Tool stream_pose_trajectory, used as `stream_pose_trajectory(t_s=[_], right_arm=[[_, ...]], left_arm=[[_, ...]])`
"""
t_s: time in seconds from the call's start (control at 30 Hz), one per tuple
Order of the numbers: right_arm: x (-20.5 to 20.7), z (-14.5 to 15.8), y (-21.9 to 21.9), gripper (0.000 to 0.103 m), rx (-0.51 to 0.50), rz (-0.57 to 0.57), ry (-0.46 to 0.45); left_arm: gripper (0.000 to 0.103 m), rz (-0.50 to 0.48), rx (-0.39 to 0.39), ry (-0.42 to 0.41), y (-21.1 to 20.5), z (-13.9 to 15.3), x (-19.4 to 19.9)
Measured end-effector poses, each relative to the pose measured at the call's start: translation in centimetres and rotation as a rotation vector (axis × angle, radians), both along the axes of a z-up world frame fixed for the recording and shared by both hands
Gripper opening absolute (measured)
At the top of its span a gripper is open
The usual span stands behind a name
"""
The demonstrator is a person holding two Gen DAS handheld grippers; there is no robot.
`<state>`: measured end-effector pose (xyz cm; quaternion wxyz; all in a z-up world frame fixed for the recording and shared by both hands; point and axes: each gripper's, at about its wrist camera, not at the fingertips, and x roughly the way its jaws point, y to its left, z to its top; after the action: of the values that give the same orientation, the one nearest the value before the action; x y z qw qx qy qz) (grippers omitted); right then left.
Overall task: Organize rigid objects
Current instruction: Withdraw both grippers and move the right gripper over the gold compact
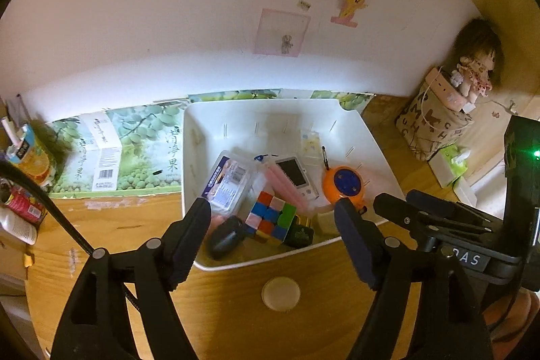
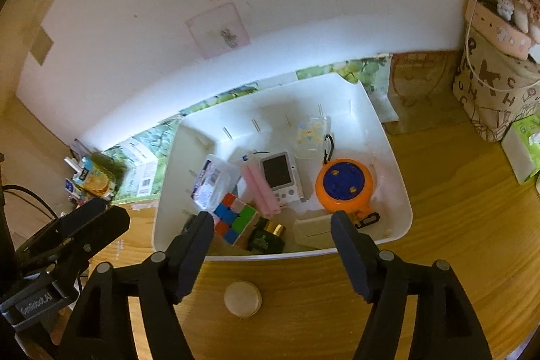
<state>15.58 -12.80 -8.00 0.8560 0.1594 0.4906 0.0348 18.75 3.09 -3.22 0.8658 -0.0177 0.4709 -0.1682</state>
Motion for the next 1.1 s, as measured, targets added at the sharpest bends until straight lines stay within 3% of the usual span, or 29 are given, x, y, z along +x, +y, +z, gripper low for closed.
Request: stream_pose_trajectory(t_s=[0.37,0.57,0.77,1.1], right_arm=[[-4.5,2.4,1.5,0.080,-0.015,0.074,-0.163],[-6.7,1.8,2.3,0.080,0.044,0.107,-0.223],[-8.8,0.3,3.9,0.081,0.026,0.141,-0.284],[-9.8,-3.2,6.9,0.081,-0.042,0.241,-0.365]], left_arm=[[0.082,0.069,-0.028,-0.013,2.7,0.5,-4.9],[0.082,0.135,-0.029,0.003,4.9,-0.4,-7.9],[0.082,0.245,-0.015,0.077,7.4,-3.0,-10.8],[0.082,0.388,-0.100,0.232,9.4,-6.6,-15.2]])
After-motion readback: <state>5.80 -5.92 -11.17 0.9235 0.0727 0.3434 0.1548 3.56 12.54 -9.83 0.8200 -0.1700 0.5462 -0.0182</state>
